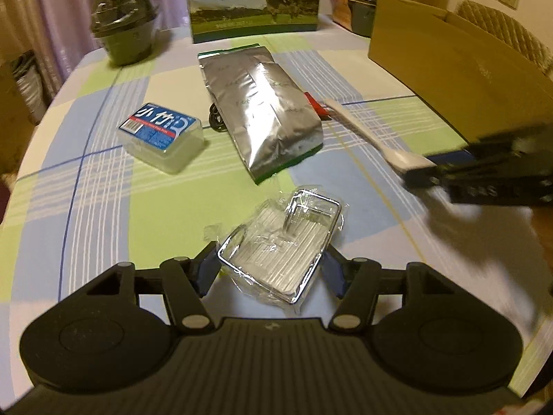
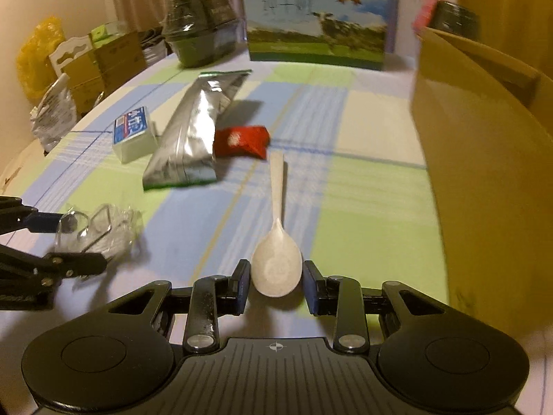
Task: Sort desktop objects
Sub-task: 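Grasp the plastic-wrapped wire rack with the left tool while the right tool holds the spoon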
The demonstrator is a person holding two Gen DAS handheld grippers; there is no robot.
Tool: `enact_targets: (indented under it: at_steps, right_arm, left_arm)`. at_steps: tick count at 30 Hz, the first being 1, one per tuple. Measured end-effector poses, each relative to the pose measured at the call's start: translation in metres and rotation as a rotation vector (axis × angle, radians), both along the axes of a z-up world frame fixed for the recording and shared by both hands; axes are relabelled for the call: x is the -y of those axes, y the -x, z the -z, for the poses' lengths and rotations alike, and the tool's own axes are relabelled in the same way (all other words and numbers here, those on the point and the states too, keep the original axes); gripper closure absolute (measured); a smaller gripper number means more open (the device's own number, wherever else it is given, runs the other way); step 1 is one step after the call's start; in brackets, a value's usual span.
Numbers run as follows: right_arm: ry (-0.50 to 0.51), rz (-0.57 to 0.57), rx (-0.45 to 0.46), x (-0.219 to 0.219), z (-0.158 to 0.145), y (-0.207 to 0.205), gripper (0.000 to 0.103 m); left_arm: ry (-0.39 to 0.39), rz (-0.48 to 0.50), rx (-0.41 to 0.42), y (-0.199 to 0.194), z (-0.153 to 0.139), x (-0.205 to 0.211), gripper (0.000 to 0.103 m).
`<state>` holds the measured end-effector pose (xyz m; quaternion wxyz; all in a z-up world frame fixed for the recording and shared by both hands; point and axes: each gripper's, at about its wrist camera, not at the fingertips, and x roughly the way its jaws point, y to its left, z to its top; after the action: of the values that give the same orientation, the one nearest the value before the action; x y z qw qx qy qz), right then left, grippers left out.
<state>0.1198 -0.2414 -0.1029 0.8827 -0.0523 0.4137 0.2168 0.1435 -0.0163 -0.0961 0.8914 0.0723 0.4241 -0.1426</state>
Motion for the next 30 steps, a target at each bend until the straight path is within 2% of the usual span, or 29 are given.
enact_targets:
  at_steps: [4, 6, 11, 13, 16, 21, 23, 24, 25, 26, 30]
  right_arm:
    - [-0.014, 0.028, 0.002, 0.012, -0.005, 0.02, 0.072]
    - [-0.015, 0.034, 0.001, 0.017, -0.006, 0.028, 0.071]
    - [-0.019, 0.037, 0.014, 0.019, -0.007, 0.038, 0.05]
    - [-0.023, 0.034, 0.017, 0.02, -0.008, 0.039, 0.048]
    - [-0.021, 0.034, 0.018, 0.02, -0.007, 0.038, 0.044]
    - [-0.021, 0.036, 0.012, 0.019, -0.002, 0.032, 0.042]
    - [-0.025, 0.038, 0.011, 0.019, -0.001, 0.029, 0.041]
    - [-0.027, 0.038, 0.012, 0.018, -0.001, 0.028, 0.041]
    - [-0.028, 0.036, 0.014, 0.017, 0.0, 0.027, 0.041]
    - [-0.028, 0.034, 0.015, 0.016, 0.0, 0.025, 0.041]
    - [-0.032, 0.028, 0.025, 0.012, 0.0, 0.02, 0.041]
  left_arm:
    - [-0.019, -0.01, 0.023, 0.02, 0.0, 0.013, 0.044]
    - [-0.019, -0.003, 0.027, 0.026, -0.001, 0.016, 0.038]
    - [-0.063, 0.037, 0.074, 0.04, -0.009, 0.016, 0.024]
    - [-0.07, 0.058, 0.093, 0.038, -0.013, 0.014, 0.023]
    - [-0.086, 0.141, 0.12, 0.033, -0.015, 0.013, 0.022]
    - [-0.118, 0.312, 0.117, 0.022, -0.005, 0.018, 0.022]
    - [-0.136, 0.348, 0.111, 0.02, 0.0, 0.021, 0.023]
    - [-0.145, 0.353, 0.107, 0.019, 0.002, 0.022, 0.028]
    - [-0.154, 0.354, 0.1, 0.018, 0.004, 0.023, 0.039]
    - [-0.162, 0.354, 0.091, 0.018, 0.007, 0.023, 0.044]
    - [-0.156, 0.357, 0.082, 0.023, 0.009, 0.024, 0.051]
